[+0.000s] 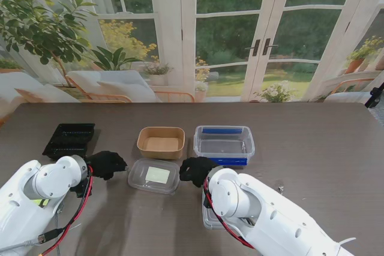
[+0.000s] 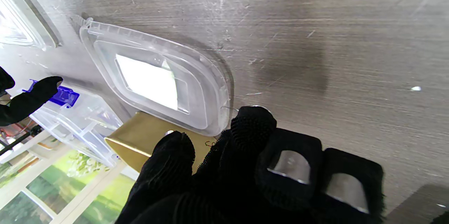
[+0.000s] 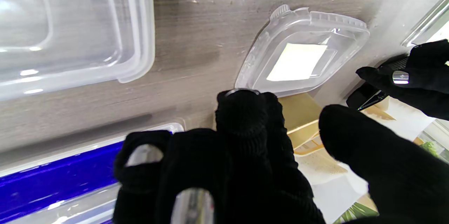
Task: Pair container bodies with their lids
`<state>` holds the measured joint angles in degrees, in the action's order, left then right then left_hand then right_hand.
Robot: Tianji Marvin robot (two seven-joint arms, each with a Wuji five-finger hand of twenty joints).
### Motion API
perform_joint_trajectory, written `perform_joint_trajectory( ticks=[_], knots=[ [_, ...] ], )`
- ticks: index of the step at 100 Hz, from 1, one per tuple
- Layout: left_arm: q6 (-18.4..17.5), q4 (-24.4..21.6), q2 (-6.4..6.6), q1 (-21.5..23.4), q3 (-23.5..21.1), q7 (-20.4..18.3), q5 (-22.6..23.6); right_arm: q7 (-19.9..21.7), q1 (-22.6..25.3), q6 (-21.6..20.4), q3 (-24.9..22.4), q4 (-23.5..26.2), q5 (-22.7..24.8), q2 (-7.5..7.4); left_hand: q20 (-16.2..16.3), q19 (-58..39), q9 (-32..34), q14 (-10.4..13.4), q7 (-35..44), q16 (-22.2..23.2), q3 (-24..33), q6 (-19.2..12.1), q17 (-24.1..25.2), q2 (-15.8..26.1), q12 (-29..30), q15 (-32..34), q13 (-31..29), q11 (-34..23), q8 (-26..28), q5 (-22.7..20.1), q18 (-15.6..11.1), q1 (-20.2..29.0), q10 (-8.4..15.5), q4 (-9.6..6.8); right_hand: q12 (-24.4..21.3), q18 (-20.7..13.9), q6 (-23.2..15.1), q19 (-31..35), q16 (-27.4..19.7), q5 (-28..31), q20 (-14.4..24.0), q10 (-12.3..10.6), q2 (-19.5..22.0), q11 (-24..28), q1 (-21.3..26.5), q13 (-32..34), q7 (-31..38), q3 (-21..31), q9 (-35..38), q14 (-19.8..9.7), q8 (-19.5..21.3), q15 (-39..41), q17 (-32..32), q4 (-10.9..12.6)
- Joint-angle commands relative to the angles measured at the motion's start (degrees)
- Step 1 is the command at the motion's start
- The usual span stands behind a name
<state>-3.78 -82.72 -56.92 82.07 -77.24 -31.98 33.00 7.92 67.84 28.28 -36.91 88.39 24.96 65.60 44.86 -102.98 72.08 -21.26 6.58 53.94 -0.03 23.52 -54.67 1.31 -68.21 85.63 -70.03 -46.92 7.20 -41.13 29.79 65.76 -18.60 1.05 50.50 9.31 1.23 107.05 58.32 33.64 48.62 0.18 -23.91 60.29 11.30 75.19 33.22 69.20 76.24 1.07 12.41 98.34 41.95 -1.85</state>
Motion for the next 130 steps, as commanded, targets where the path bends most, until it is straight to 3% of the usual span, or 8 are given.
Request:
perform_joint_trajectory(
  ticks=[1, 36, 71, 130],
  knots=[
    [0.9, 0.5, 0.06, -0.4, 0.1, -1.1, 0.3, 1.1, -0.4, 0.3, 0.4, -0.6, -0.2, 0.54, -1.2, -9.2, 0.7, 1.0, 0.0, -0.4, 0.1, 1.5, -2.5, 1.6, -0.8, 4.6, -2.0, 0.2, -0.4, 0.7, -3.1, 0.5, -4.8, -0.87, 1.1, -2.2, 0.5, 12.9, 0.8, -0.7, 1.8, 2.3, 0.3, 2.9, -1.1, 0.2, -0.2, 4.8, 6.7, -7.7, -1.1, 5.3, 27.7, 1.8],
    [2.3, 3.6, 0.16, -3.2, 3.1, -2.4, -1.5, 2.6, -2.7, 0.7, 2.9, -3.1, -1.3, 0.74, -1.0, -8.0, 0.0, 0.0, -0.2, 0.0, -0.1, 2.0, -0.8, 2.0, -0.7, 3.3, -0.9, 1.0, -0.5, 1.6, -2.6, 0.4, -5.2, -0.86, 1.0, -2.5, 2.3, 12.9, 1.4, -1.3, 2.2, 2.0, 0.4, 3.5, -2.1, 0.2, 0.1, 3.4, 6.7, -8.1, -1.0, 5.2, 27.8, 1.6],
    [2.7, 5.9, 0.08, -4.9, 5.6, -2.4, -2.6, 1.8, -4.2, 1.0, 4.9, -6.4, -2.7, 1.85, -0.2, -6.8, -0.4, -0.8, -2.7, 0.4, -0.2, 4.1, 0.5, 2.3, -0.4, 2.2, -0.1, 1.6, -1.8, 4.1, -2.1, 0.4, -5.5, -0.84, 0.3, -2.6, 5.0, 12.9, 1.6, -6.2, 2.2, 2.1, 0.7, 2.8, -3.0, 0.3, 0.6, 1.3, 6.7, -8.1, -0.7, 5.0, 27.8, 1.4],
    [2.4, 8.4, 0.01, -7.4, 9.6, -3.3, -6.0, 1.2, -5.9, 1.1, 7.1, -9.3, -4.6, 3.21, 0.9, -6.1, -0.3, -0.9, -2.8, 0.8, -0.3, 4.3, 0.8, 2.7, -0.5, 2.0, -0.3, 1.5, -2.0, 3.1, -1.7, 0.7, -5.6, -0.78, 0.0, -2.6, 4.4, 12.9, 1.4, -6.2, 2.0, 2.0, 1.1, 2.7, -3.2, 0.3, 1.6, 0.6, 6.7, -8.1, -0.5, 5.0, 27.8, 1.4]
  ],
)
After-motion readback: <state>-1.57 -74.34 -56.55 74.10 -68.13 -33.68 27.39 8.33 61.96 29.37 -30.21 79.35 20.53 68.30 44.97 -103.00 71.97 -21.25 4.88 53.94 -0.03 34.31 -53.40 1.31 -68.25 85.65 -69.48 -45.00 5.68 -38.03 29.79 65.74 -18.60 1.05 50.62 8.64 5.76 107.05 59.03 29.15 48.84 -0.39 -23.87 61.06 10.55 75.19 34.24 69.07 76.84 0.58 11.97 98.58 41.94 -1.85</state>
